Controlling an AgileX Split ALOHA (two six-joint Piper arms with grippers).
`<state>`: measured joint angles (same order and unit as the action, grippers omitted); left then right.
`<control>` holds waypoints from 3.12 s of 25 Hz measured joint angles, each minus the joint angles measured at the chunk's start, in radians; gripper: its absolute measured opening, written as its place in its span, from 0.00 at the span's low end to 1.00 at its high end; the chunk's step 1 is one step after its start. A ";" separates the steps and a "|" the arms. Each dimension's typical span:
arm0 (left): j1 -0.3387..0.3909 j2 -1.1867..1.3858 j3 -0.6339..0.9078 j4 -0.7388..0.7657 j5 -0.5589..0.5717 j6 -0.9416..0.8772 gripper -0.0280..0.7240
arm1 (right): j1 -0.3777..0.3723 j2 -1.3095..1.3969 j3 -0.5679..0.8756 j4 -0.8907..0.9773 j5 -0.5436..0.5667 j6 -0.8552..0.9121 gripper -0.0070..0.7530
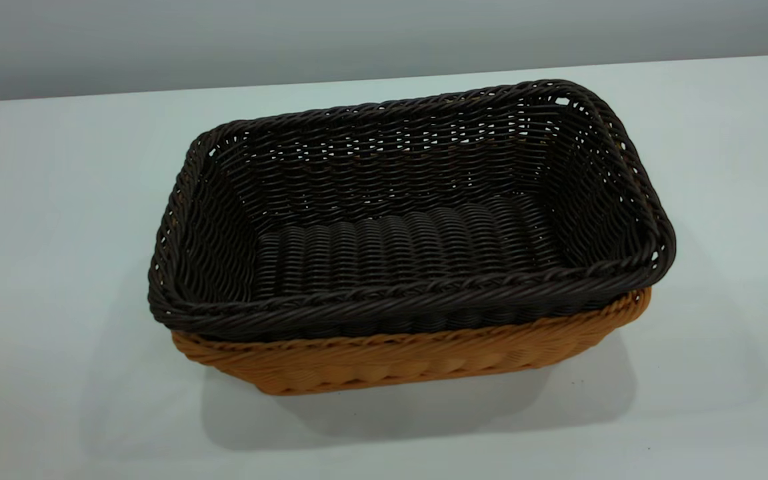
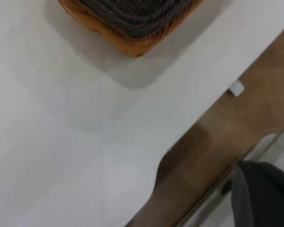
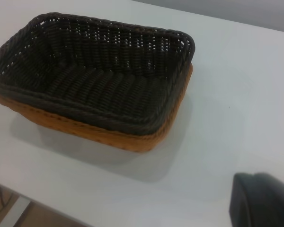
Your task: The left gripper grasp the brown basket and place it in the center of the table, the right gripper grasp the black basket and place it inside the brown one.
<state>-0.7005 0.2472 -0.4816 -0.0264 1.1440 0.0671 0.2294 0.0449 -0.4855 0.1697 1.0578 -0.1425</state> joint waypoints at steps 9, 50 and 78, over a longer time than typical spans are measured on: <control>0.000 -0.105 0.004 0.006 -0.022 -0.040 0.04 | 0.000 0.000 0.000 0.001 0.001 0.000 0.01; 0.748 -0.185 0.009 0.006 -0.030 -0.045 0.04 | -0.320 -0.033 0.000 0.003 0.002 0.000 0.01; 0.747 -0.247 0.007 0.007 -0.022 -0.046 0.04 | -0.379 -0.045 -0.001 0.008 0.005 0.000 0.01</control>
<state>0.0468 0.0000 -0.4745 -0.0192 1.1215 0.0215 -0.1495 0.0000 -0.4864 0.1781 1.0630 -0.1425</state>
